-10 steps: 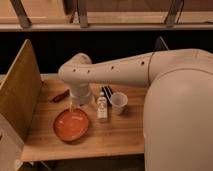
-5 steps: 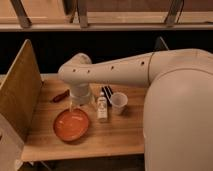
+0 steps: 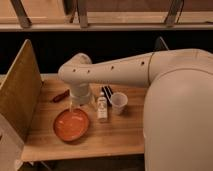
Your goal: Pick up the ceramic bowl
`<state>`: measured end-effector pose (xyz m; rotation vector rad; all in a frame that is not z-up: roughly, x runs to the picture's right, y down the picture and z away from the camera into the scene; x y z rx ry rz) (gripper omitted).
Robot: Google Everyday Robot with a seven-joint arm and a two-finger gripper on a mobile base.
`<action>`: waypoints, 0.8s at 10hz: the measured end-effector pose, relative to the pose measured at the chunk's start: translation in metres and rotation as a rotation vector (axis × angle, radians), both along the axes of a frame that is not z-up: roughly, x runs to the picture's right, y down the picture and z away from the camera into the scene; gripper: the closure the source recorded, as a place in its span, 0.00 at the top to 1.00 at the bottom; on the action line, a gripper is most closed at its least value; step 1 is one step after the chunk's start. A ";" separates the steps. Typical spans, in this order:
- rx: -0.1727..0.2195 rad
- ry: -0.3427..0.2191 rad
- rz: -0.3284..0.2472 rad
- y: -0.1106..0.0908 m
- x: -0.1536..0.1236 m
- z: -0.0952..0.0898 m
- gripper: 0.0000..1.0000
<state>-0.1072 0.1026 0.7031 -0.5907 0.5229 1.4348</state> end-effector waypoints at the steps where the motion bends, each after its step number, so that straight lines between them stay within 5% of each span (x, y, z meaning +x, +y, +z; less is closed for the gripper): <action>1: 0.000 0.000 0.000 0.000 0.000 0.000 0.65; 6: 0.010 0.001 0.002 0.000 0.002 0.002 0.65; 8: 0.081 -0.019 0.012 -0.001 0.009 0.017 0.65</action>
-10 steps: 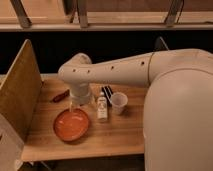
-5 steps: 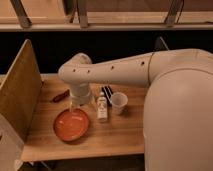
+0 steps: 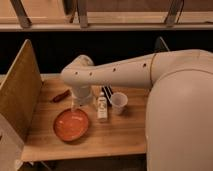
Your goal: Pick up the ceramic bowl
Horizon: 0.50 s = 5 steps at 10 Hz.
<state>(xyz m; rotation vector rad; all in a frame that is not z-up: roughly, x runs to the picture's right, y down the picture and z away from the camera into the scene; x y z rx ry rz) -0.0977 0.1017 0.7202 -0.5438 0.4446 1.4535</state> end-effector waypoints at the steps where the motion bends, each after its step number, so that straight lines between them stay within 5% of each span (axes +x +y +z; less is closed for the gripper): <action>1: 0.031 -0.019 0.000 0.000 0.001 0.004 0.65; 5: 0.184 -0.157 -0.017 -0.003 -0.009 0.004 0.65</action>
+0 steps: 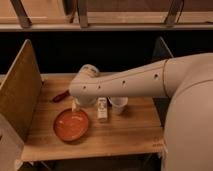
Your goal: Pick up the ceramic bowl
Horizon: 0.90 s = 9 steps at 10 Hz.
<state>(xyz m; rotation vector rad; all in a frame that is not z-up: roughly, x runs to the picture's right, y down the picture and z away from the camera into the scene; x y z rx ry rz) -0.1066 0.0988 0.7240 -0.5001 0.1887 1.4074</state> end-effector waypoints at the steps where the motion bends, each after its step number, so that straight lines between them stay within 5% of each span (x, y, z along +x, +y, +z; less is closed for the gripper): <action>1: 0.011 -0.029 0.011 0.004 -0.001 -0.001 0.65; 6: 0.013 -0.054 0.015 0.010 -0.004 -0.001 0.65; 9: -0.093 -0.028 0.053 0.050 -0.004 0.027 0.65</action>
